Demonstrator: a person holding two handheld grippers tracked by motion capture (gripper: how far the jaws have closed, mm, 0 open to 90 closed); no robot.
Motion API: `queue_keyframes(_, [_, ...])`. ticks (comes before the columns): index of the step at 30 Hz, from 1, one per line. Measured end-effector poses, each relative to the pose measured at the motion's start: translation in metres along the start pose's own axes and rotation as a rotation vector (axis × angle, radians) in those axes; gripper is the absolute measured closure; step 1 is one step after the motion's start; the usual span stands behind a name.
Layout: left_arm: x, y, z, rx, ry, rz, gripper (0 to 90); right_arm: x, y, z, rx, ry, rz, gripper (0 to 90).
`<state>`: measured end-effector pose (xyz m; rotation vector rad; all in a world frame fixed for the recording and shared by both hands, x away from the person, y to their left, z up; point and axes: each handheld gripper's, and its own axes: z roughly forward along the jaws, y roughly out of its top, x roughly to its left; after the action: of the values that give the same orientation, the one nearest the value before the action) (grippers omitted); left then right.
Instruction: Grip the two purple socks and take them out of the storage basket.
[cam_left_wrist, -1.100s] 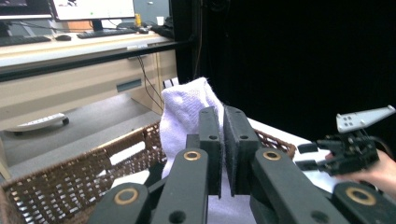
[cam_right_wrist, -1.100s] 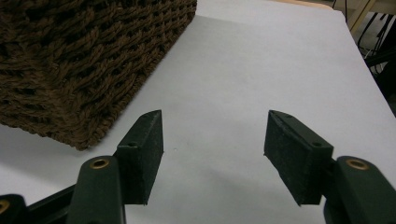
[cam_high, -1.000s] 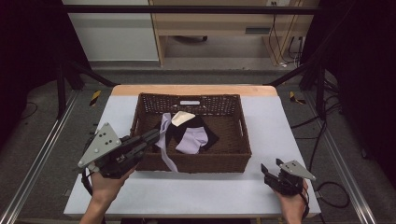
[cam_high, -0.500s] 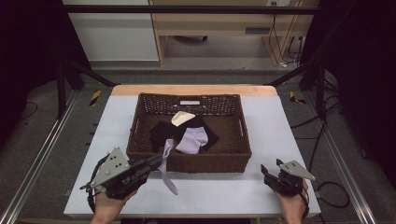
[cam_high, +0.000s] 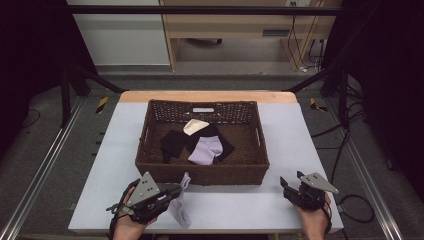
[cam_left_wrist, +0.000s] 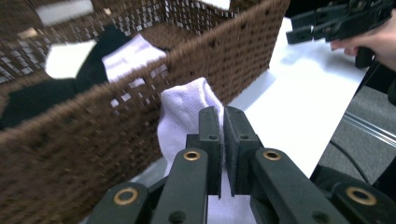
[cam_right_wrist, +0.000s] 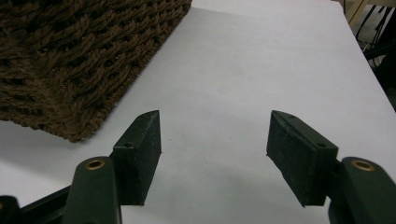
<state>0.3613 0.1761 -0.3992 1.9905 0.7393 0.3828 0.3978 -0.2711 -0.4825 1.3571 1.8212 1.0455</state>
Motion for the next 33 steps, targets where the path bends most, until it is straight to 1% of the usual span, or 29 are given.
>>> queue_keyframes(2, [-0.001,-0.005,0.008,0.028,0.005,0.007,85.2,-0.001,-0.001,0.001,0.002,-0.003,-0.004,35.4])
queue_keyframes(7, [0.003,-0.018,0.025,0.092,0.006,-0.013,85.1,-0.001,-0.001,0.001,0.006,-0.004,0.000,34.8])
queue_keyframes(10, [0.005,-0.025,0.036,0.136,0.004,-0.017,85.0,0.000,-0.001,0.001,0.012,-0.007,0.000,34.2])
queue_keyframes(13, [0.004,-0.030,0.045,0.170,0.002,-0.017,84.5,0.000,-0.001,0.001,0.010,-0.009,-0.009,33.6])
queue_keyframes(14, [0.004,-0.031,0.047,0.177,0.005,-0.016,83.0,0.000,-0.001,0.002,0.010,-0.011,-0.011,33.1])
queue_keyframes(16, [0.003,-0.033,0.051,0.192,0.020,-0.023,75.5,0.000,-0.001,0.002,0.012,-0.012,-0.010,33.1])
queue_keyframes(17, [0.002,-0.033,0.051,0.190,0.027,-0.025,70.1,0.000,-0.001,0.002,0.013,-0.011,-0.009,33.2])
queue_keyframes(19, [0.002,-0.031,0.050,0.177,0.039,-0.034,62.1,0.000,-0.001,0.002,0.012,-0.009,-0.009,33.2])
queue_keyframes(21, [0.003,-0.029,0.046,0.157,0.044,-0.041,58.6,0.000,-0.001,0.002,0.012,-0.009,-0.008,33.5])
queue_keyframes(23, [0.003,-0.025,0.040,0.135,0.045,-0.049,57.2,0.000,-0.001,0.002,0.013,-0.008,-0.008,33.5])
queue_keyframes(25, [0.004,-0.021,0.034,0.111,0.053,-0.048,56.0,0.000,-0.001,0.002,0.013,-0.008,-0.010,33.6])
queue_keyframes(28, [0.006,-0.014,0.025,0.071,0.052,-0.062,55.6,0.000,-0.001,0.002,0.011,-0.008,-0.005,33.8])
queue_keyframes(33, [0.010,0.002,0.013,0.024,0.087,-0.053,55.8,0.000,-0.001,0.002,0.013,-0.007,-0.006,34.3])
